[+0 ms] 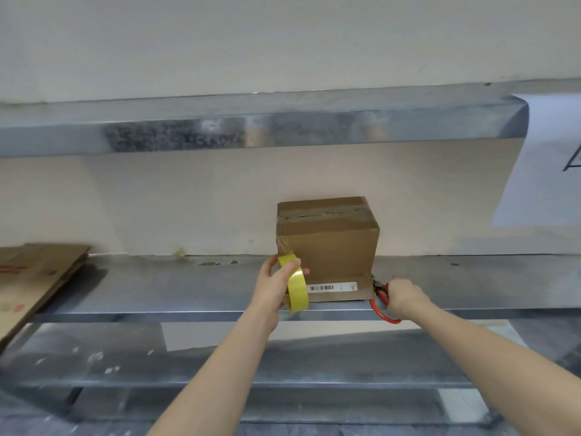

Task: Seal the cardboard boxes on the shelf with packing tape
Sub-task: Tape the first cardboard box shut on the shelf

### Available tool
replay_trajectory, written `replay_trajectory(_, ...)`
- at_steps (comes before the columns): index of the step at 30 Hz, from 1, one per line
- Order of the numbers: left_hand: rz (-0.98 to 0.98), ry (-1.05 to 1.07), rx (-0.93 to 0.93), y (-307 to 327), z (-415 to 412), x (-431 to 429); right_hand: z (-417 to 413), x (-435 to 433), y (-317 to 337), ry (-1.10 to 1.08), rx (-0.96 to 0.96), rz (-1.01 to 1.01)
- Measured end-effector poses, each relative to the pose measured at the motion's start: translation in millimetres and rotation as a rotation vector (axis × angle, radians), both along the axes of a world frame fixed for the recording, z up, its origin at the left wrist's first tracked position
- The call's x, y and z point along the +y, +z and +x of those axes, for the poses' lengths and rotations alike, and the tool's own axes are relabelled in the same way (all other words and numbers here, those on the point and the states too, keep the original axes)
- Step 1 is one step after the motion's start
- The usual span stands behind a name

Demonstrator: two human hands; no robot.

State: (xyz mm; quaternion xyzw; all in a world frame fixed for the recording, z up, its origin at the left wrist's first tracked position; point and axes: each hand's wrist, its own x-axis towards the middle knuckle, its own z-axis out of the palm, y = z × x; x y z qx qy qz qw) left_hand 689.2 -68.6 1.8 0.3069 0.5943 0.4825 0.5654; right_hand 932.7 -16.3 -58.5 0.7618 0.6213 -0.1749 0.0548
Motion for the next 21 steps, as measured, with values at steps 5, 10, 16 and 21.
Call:
replay_trajectory(5, -0.004, -0.010, -0.015, -2, 7, 6, 19, -7, 6, -0.077, -0.049, 0.019)
replay_trajectory(10, 0.008, -0.039, -0.003, -5, 13, 9, 34, -14, 32, -0.184, 0.039, 0.120)
replay_trajectory(16, 0.066, -0.053, 0.018, -4, 18, 4, 28, -32, 76, -0.147, 0.370, 0.354)
replay_trajectory(21, 0.100, -0.044, 0.028, -3, 13, 0, 17, -74, 134, -0.015, 0.401, 0.307)
